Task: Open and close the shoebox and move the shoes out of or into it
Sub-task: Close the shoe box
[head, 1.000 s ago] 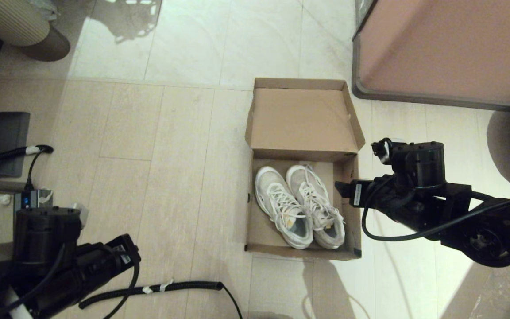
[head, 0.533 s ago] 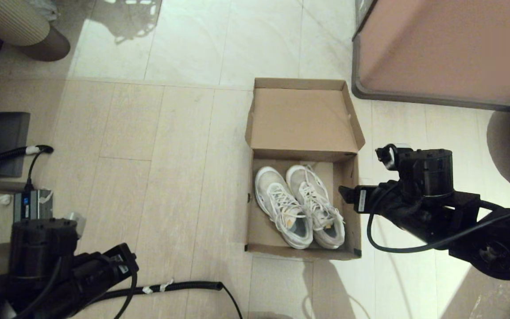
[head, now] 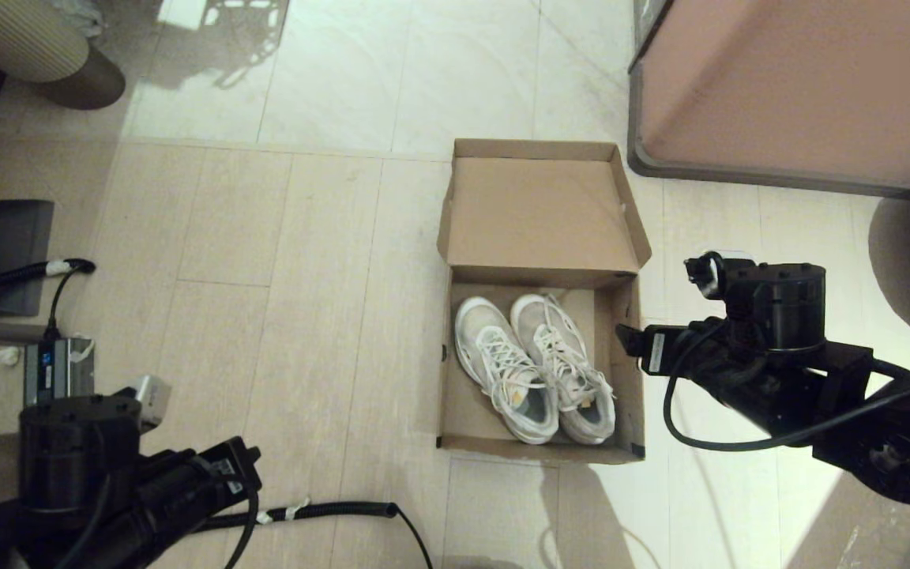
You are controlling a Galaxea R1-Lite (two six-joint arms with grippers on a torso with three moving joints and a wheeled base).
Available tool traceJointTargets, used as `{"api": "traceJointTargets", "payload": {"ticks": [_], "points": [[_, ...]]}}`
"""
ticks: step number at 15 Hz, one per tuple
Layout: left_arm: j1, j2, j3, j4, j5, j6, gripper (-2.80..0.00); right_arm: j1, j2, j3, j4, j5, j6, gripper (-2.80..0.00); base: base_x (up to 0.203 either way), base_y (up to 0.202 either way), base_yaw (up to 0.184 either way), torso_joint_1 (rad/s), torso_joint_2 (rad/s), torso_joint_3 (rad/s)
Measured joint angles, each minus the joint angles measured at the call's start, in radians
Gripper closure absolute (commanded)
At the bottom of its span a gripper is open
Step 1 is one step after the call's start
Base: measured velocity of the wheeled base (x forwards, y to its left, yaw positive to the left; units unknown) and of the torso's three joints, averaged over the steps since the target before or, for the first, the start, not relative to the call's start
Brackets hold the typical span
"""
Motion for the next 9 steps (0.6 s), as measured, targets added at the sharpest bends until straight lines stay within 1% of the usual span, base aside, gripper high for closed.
{"api": "traceJointTargets", "payload": {"ticks": [2, 4, 6, 9], "points": [[0.0, 0.005, 0.003, 0.0, 0.0, 0.001, 0.0, 0.002, -0.015, 0.032, -0.001, -0.004, -0.002, -2.8, 0.0, 0.0, 0.0, 0.0, 0.0, 0.0], [-0.002, 0.008, 0.002, 0.0, 0.0, 0.011, 0.0, 0.002, -0.023, 0.052, -0.001, -0.05, 0.003, -2.8, 0.0, 0.0, 0.0, 0.0, 0.0, 0.0], [-0.002, 0.012, -0.015, -0.002, -0.011, 0.05, 0.0, 0.001, -0.027, 0.061, -0.006, -0.081, 0.016, -2.8, 0.0, 0.0, 0.0, 0.0, 0.0, 0.0], [-0.003, 0.061, -0.088, -0.032, -0.036, 0.129, 0.0, 0.0, -0.029, 0.066, -0.017, -0.097, 0.022, -2.8, 0.0, 0.0, 0.0, 0.0, 0.0, 0.0]]}}
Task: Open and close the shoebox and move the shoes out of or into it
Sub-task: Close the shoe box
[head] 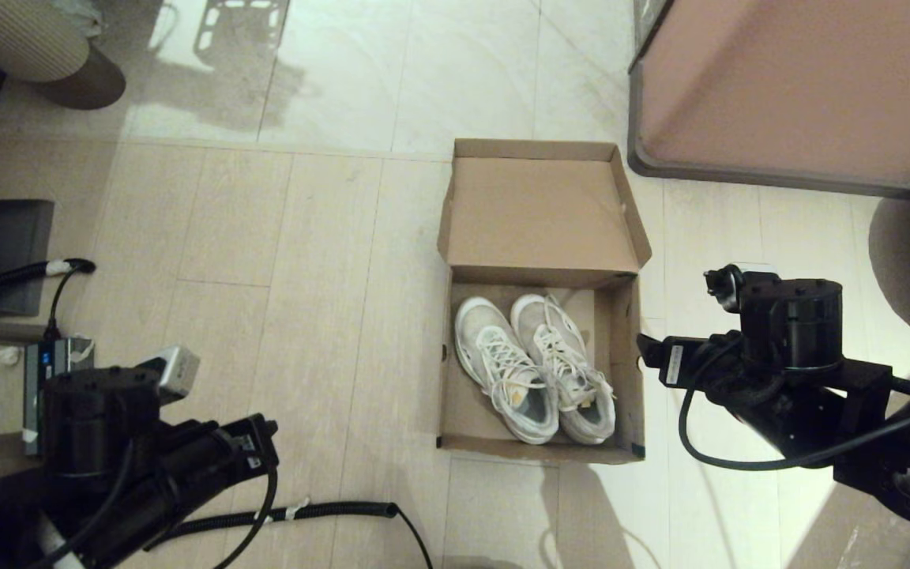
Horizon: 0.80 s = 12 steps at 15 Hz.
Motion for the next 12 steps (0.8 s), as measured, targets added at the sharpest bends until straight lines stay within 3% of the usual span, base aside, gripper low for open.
{"api": "traceJointTargets", "payload": {"ticks": [3, 6, 7, 12], "points": [[-0.018, 0.088, -0.086, -0.067, -0.004, 0.046, 0.0, -0.017, 0.014, -0.017, -0.001, 0.001, 0.002, -2.8, 0.0, 0.0, 0.0, 0.0, 0.0, 0.0], [-0.03, 0.159, -0.174, -0.077, -0.006, 0.047, 0.0, -0.052, 0.039, -0.086, -0.006, 0.002, -0.001, -2.8, 0.0, 0.0, 0.0, 0.0, 0.0, 0.0], [-0.035, 0.18, -0.207, -0.077, -0.005, 0.045, 0.0, -0.06, 0.045, -0.105, -0.007, 0.0, -0.005, 0.0, 0.0, 0.0, 0.0, 0.0, 0.0, 0.0], [-0.049, 0.265, -0.284, -0.078, -0.006, 0.044, 0.0, -0.119, 0.057, -0.123, -0.006, 0.013, 0.004, 0.0, 0.0, 0.0, 0.0, 0.0, 0.0, 0.0]]}}
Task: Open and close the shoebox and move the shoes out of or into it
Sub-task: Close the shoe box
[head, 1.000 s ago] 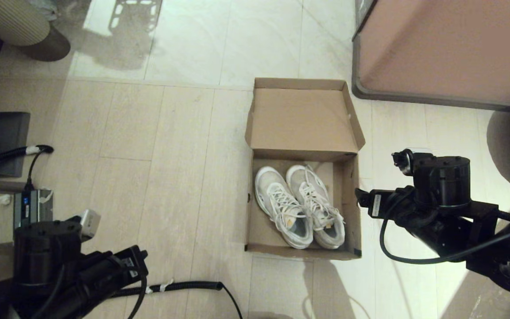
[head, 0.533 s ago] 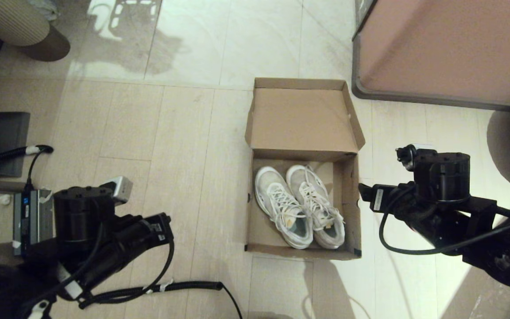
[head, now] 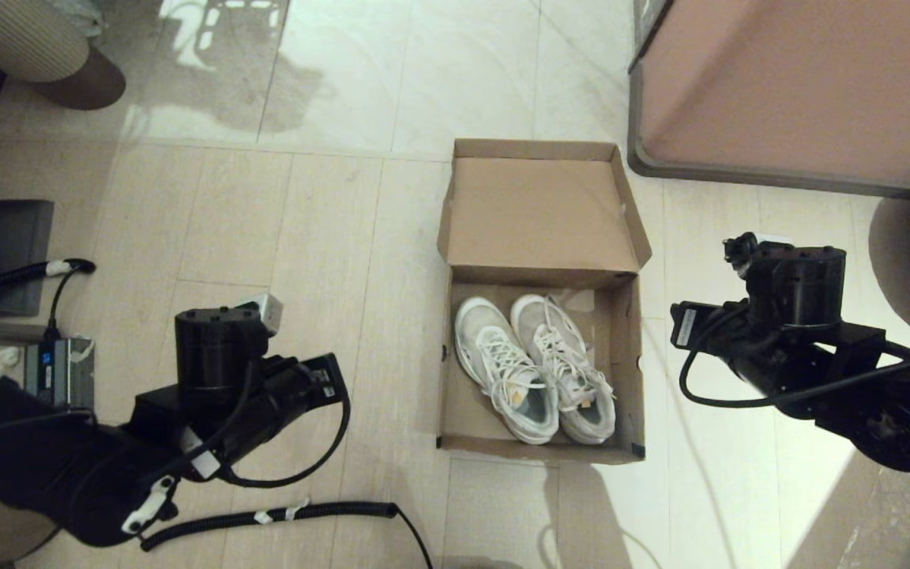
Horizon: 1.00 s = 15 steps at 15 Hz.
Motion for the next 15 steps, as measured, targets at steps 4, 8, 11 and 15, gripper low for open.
{"api": "traceJointTargets", "payload": {"ticks": [4, 8, 11, 15], "points": [[-0.025, 0.054, -0.076, -0.001, 0.003, 0.005, 0.0, -0.085, -0.002, -0.062, 0.073, 0.095, 0.016, 0.0, 0.0, 0.0, 0.0, 0.0, 0.0, 0.0], [-0.069, 0.108, -0.139, -0.001, 0.005, 0.004, 0.0, -0.101, -0.058, -0.182, 0.366, 0.175, 0.026, 0.0, 0.0, 0.0, 0.0, 0.0, 0.0, 0.0], [-0.076, 0.142, -0.195, -0.001, 0.004, 0.002, 0.0, -0.161, -0.037, -0.24, 0.365, 0.208, 0.036, 0.0, 0.0, 0.0, 0.0, 0.0, 0.0, 0.0], [-0.111, 0.192, -0.275, -0.003, 0.007, 0.003, 0.0, -0.291, 0.086, -0.34, 0.222, 0.279, 0.159, 0.0, 0.0, 0.0, 0.0, 0.0, 0.0, 0.0]]}}
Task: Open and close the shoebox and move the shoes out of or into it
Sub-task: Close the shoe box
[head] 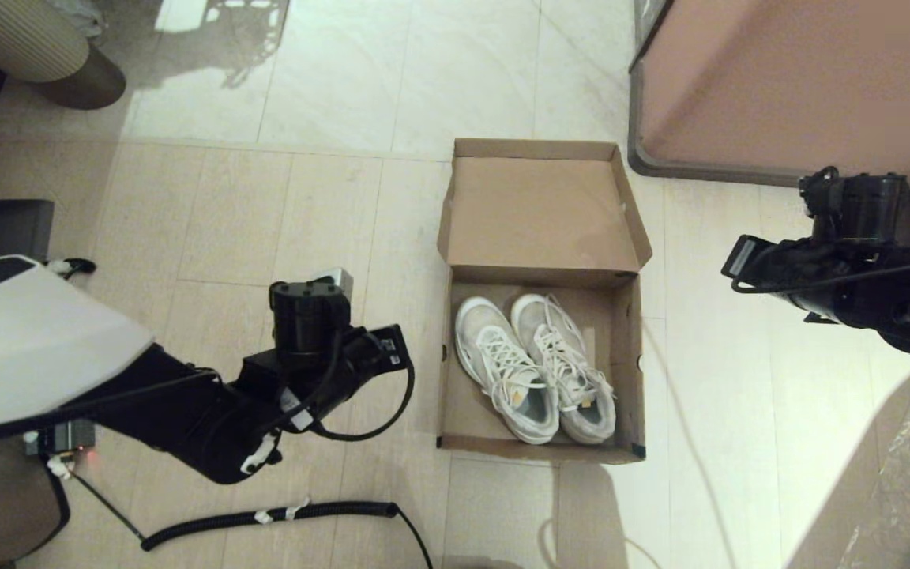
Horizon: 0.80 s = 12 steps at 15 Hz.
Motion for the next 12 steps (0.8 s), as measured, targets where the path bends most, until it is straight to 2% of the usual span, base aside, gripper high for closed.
{"api": "traceJointTargets", "payload": {"ticks": [2, 6, 12], "points": [[-0.025, 0.042, -0.052, 0.0, 0.004, 0.003, 0.0, -0.039, 0.075, -0.029, -0.023, 0.007, 0.085, 0.0, 0.0, 0.0, 0.0, 0.0, 0.0, 0.0], [-0.05, 0.13, -0.175, -0.027, 0.025, 0.004, 0.0, -0.056, 0.208, -0.14, -0.028, 0.023, 0.257, 0.0, 0.0, 0.0, 0.0, 0.0, 0.0, 0.0], [-0.062, 0.165, -0.175, -0.036, 0.026, 0.001, 0.0, -0.058, 0.421, -0.418, -0.028, 0.047, 0.459, 0.0, 0.0, 0.0, 0.0, 0.0, 0.0, 0.0]]}}
